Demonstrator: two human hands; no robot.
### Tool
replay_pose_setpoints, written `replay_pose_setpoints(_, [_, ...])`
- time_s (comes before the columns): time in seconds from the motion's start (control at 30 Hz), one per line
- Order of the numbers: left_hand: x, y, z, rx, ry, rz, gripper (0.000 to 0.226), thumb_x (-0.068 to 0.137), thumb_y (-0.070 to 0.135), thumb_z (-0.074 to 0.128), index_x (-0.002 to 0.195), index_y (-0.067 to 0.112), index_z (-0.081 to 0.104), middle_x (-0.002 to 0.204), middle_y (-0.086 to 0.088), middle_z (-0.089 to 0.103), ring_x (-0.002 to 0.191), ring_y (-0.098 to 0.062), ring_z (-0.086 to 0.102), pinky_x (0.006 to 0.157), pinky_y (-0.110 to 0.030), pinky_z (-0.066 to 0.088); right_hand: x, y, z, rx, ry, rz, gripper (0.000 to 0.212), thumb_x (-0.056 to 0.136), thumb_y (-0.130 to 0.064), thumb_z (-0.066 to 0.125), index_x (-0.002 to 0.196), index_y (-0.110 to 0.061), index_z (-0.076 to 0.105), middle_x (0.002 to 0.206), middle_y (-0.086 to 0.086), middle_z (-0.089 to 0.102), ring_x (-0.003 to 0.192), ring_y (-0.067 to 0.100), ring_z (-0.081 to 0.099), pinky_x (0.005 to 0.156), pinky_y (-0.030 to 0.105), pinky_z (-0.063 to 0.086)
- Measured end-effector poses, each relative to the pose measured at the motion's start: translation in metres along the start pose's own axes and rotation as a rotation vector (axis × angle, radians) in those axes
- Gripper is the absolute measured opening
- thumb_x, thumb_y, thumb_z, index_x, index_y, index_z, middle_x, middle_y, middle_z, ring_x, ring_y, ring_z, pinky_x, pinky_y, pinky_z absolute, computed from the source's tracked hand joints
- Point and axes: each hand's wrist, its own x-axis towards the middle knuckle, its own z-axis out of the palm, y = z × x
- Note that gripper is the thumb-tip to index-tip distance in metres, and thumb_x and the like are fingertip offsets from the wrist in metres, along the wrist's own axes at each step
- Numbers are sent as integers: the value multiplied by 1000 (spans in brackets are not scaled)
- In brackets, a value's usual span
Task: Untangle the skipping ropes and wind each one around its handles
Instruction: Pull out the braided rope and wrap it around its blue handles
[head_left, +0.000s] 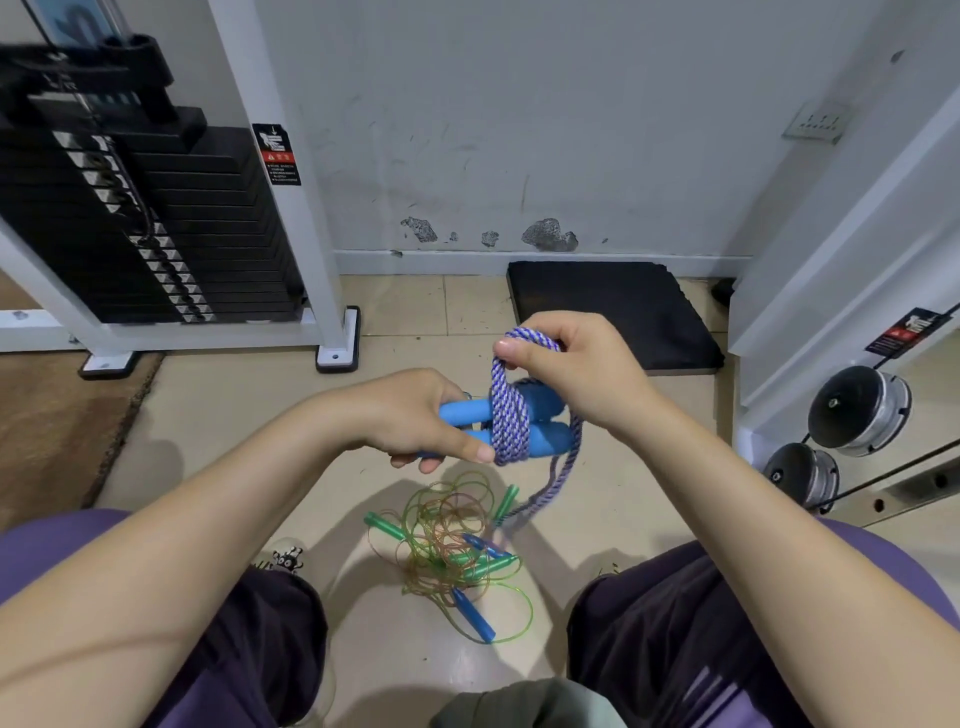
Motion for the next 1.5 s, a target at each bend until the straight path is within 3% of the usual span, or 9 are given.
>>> replay_pose_setpoints(0.2, [-8,7,1,29,-23,10,38,76,45,79,64,18,55,51,-4,57,39,-16,37,44,-22,32,2,9,9,-164,-2,-41,32,75,-29,83,86,-21,54,67,-5,50,57,6,39,57,22,34])
replay_pose_setpoints(0.4, [-10,3,-1,10,44,15,55,78,62,68,78,7,67,49,-3,57,46,-16,41,49,-22,36,3,11,9,-52,-140,-15,13,86,-20,74,77,-13,67,71,-5,65,63,2,50,64,24,44])
replay_pose_setpoints(0.6, [-13,-1,-11,-171,192,99,51,83,57,67,68,8,64,50,-9,56,37,-16,40,42,-20,33,2,5,-3,333,-239,178,33,81,-35,68,98,-8,73,93,8,71,85,16,64,80,32,51])
replay_pose_setpoints(0.73, [-11,-3,-13,-421,237,190,46,83,51,68,78,6,63,47,-7,53,36,-15,35,41,-22,27,1,3,-7,635,-325,243,26,84,-29,62,105,-13,68,93,4,69,77,16,63,71,29,48])
replay_pose_setpoints(0.9, [-9,-5,-16,-705,190,198,14,75,25,71,71,15,62,50,-2,48,35,-10,28,41,-19,21,-3,7,0,523,-468,185,24,78,-10,70,98,-22,64,77,-6,56,66,8,43,60,25,32])
replay_pose_setpoints(0.97, [-10,-6,-20,-747,215,204,19,78,26,69,80,10,60,52,-1,49,36,-9,29,42,-19,23,-4,8,6,396,-441,188,29,83,-8,73,105,-25,65,75,-7,54,63,8,40,55,21,30])
replay_pose_setpoints(1.1, [-11,-8,-24,-748,293,208,27,80,28,73,87,5,60,55,-3,49,38,-10,31,42,-18,26,-1,4,10,372,-311,244,4,101,-18,52,100,-14,55,60,0,33,47,9,22,42,17,19])
replay_pose_setpoints(1.4, [-4,-6,-23,-677,643,197,24,91,27,67,82,5,61,52,-3,51,44,-18,33,39,-20,28,0,2,16,278,-153,170,36,105,-21,43,70,-12,47,60,5,41,45,15,37,44,22,30])
replay_pose_setpoints(1.5, [2,-8,-21,-622,659,147,25,91,30,68,83,6,62,50,-1,52,48,-19,35,41,-21,28,0,2,15,339,-173,214,39,103,-26,46,67,-13,47,53,-1,30,45,13,22,47,26,16])
